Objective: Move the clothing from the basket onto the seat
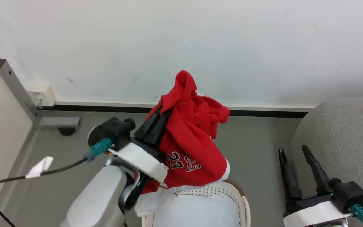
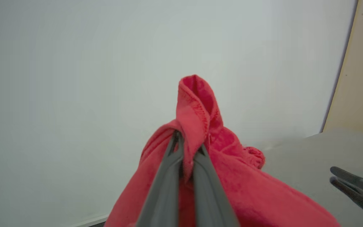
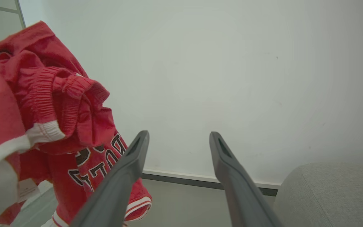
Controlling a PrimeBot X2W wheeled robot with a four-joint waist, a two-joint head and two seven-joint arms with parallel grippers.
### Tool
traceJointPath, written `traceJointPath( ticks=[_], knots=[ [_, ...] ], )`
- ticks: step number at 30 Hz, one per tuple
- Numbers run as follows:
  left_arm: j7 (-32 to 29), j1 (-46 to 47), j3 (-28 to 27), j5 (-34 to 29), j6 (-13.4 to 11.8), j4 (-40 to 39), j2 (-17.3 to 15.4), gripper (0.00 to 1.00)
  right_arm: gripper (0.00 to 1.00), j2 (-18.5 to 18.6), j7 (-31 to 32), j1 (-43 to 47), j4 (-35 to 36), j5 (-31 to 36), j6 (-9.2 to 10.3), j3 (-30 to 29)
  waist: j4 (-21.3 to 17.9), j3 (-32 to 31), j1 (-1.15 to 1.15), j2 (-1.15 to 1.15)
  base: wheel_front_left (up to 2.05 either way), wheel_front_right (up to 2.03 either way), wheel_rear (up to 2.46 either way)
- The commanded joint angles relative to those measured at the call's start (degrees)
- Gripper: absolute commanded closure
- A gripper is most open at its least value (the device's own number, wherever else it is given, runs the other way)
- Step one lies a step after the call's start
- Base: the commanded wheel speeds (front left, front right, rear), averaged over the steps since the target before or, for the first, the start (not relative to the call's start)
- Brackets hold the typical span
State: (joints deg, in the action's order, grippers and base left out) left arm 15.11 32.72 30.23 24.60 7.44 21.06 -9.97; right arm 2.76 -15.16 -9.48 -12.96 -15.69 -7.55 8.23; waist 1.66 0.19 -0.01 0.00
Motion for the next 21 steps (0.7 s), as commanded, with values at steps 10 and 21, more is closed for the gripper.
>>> traceJointPath(
  ticks=[10,21],
  knots=[
    [-1.19,-0.52,-0.68,-0.14,-1.45,-6.8,-1.23,1.0,0.0,0.23,0.0,0.6,0.27,-0.49,0.12,1.36,0.84,-0.77,0.01,0.0,0.0,0.0,0.0],
    [-1.18,-1.29,-0.23,0.4,-2.16,-8.08,-1.2,1.0,0.0,0.2,0.0,-0.12,0.81,0.29,0.12,5.34,0.5,-0.18,0.01,0.0,0.0,0.0,0.0]
  ],
)
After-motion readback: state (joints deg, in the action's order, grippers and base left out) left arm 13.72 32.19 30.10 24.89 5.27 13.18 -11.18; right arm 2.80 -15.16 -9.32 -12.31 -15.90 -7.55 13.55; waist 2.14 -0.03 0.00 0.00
